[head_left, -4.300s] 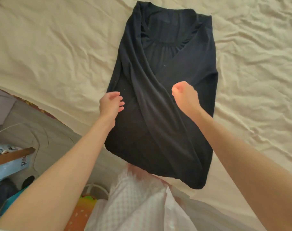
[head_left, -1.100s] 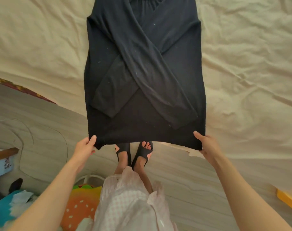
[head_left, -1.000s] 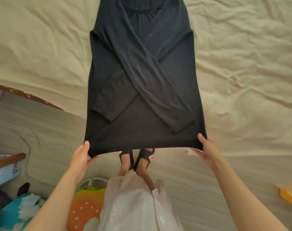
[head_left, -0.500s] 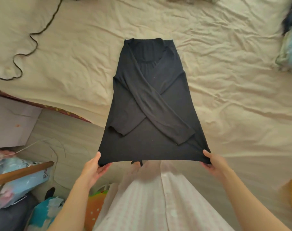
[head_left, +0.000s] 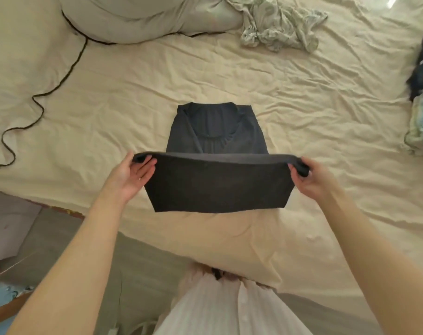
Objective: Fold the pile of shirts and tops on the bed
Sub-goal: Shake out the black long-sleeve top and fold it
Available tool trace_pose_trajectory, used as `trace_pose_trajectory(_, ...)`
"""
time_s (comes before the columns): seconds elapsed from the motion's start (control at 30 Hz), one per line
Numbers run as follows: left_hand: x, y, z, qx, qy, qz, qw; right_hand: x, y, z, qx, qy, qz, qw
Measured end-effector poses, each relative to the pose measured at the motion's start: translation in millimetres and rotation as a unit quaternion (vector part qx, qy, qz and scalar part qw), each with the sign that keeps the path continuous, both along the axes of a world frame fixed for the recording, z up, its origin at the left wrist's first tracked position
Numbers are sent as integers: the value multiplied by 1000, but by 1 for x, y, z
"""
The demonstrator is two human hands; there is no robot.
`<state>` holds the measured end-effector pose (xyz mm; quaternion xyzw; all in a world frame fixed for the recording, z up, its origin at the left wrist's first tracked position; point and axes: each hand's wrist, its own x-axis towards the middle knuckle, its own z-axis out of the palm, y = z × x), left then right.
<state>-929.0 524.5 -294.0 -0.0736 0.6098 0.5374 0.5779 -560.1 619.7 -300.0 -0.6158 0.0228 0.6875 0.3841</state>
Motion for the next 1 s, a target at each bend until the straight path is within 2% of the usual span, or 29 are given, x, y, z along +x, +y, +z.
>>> trace_pose_trajectory(0.17, -36, 133, -40, 30, 76, -65, 995, -44, 130, -39, 92, 10, -17, 996)
trace_pose_trajectory(0.3, -46, 173, -80, 43, 106, -100, 988, -64, 159, -73, 114, 9, 2, 993)
trace_pose_trajectory(0.37, -42, 160, -105, 0, 132, -128, 983, -65, 142, -94, 89, -39, 42, 994)
trace_pose_trajectory(0.43, -34, 129, -130, -74, 204, -143, 966, -60, 109, -116, 24, -128, 65, 989)
trace_pose_trajectory(0.53, -20, 67, -157, -226, 278, -109, 927, -48, 51, -141, -115, -229, 11, 966)
trace_pose_trajectory(0.6, -12, 30, -170, -304, 251, -91, 915, -42, 22, -151, -188, -228, -9, 955)
trace_pose_trajectory(0.63, -8, 18, -172, -315, 210, -79, 922, -41, 14, -153, -216, -194, -13, 957)
trace_pose_trajectory(0.7, 4, 8, -172, -312, 103, -65, 942, -44, 10, -158, -241, -90, -23, 966)
trace_pose_trajectory(0.77, 12, 12, -174, -290, 4, -67, 955, -47, 18, -160, -221, 0, -63, 973)
trace_pose_trajectory(0.83, 15, 21, -179, -238, -67, -11, 969, -50, 28, -163, -206, 27, -105, 973)
trace_pose_trajectory(0.9, 16, 31, -182, -192, -74, 70, 976, -49, 33, -166, -195, 16, -116, 974)
trace_pose_trajectory(1.0, 24, 26, -171, -162, -13, 115, 980, -41, 23, -163, -167, -28, -119, 978)
